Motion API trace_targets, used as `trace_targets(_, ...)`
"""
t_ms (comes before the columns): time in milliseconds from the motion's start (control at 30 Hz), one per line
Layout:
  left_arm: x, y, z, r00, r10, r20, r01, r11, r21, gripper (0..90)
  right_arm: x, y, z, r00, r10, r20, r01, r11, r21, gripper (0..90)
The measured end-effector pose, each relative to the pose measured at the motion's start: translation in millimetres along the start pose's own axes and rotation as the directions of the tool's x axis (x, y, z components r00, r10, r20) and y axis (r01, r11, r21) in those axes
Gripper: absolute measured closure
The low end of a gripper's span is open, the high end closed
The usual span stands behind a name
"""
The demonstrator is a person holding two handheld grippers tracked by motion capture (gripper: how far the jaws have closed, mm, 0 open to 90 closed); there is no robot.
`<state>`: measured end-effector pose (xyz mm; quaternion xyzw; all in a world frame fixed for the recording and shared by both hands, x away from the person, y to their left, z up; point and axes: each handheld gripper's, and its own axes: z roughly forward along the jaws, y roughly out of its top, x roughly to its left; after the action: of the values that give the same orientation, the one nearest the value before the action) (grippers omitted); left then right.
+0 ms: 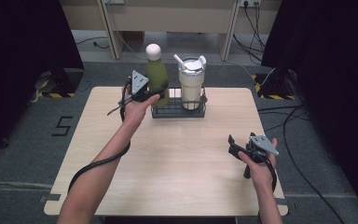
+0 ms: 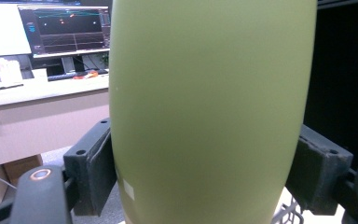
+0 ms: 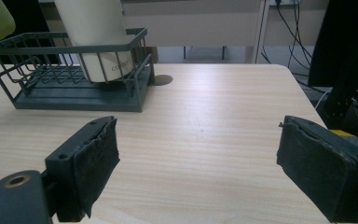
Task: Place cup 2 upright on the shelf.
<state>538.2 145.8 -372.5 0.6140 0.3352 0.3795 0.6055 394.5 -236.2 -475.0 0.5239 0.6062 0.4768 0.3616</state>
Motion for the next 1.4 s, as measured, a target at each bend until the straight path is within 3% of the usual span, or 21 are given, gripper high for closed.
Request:
trace_targets(400,8.0,-0.6,18.6,0.999,-0.001,-0.045,0.002,1.0,0.009,20.3,-0.9,-1.0,0.4,1.0,0.001,0.0,-0.001,1.0,0.0,12.6)
trace_targets(833,11.0,-1.3,37.5,0.9982,-0.001,-0.059,0.002,0.9997,0.025,20.3,-1.0,-2.8,1.2,1.0,0.002,-0.001,-0.002,1.0,0.007,12.6)
trace_targets(1400,14.1,-21.2,54.7,0.9971,-0.019,-0.074,0.025,0.9963,0.083,20.3,-3.9,-5.7,1.7,1.0,0.001,0.002,-0.001,1.0,0.015,12.6)
